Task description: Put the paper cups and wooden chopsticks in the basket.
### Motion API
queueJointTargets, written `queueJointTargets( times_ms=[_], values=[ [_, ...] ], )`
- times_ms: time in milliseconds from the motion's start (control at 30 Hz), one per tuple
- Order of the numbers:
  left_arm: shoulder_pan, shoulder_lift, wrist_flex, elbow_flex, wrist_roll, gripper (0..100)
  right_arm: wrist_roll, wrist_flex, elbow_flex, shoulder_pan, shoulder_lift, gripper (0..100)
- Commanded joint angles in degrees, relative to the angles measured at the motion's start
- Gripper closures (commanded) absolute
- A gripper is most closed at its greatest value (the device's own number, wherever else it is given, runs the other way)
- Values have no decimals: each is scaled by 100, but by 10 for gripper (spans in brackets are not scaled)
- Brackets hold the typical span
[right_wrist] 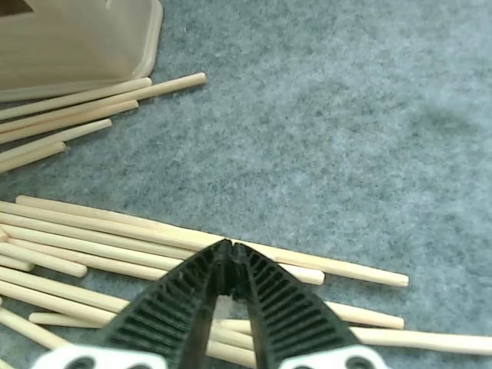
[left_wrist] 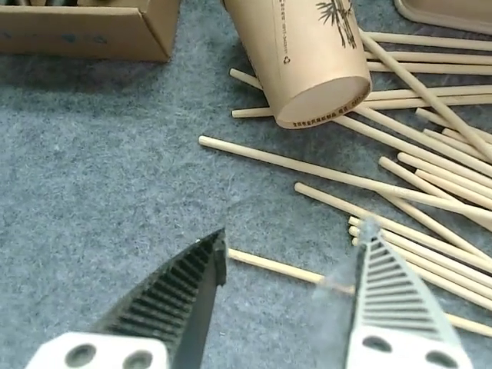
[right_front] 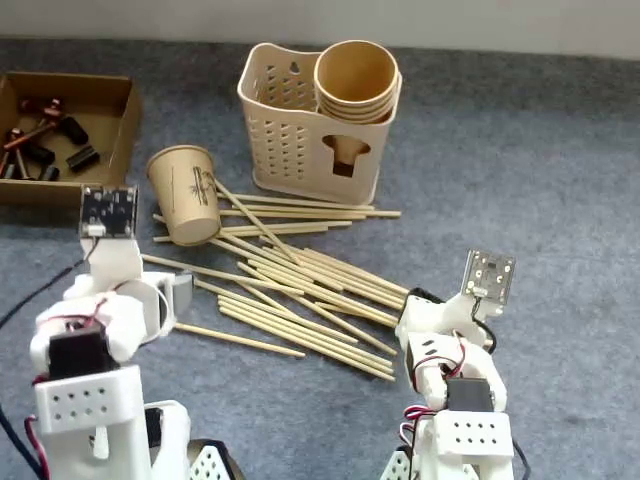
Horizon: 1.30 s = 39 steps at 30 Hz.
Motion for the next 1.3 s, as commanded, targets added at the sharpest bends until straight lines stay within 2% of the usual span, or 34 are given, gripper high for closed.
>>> queueJointTargets(
  times_ms=[0,400,700,800,900,1267],
  values=[
    [127,989,132,-989,0,708,-26,-127,637,40,-13,993],
    [127,4593,132,-3758,967,669,-26,-127,637,40,-13,993],
    [242,6993,387,-5367,1020,669,-26,-127,637,40,-13,993],
    [409,7635,651,-5938,1064,670,-26,-127,637,40,-13,993],
    [505,8163,791,-6492,1477,667,-26,-127,637,40,-13,993],
    [743,9710,782,-7389,1495,671,-26,-127,637,40,-13,993]
  ],
)
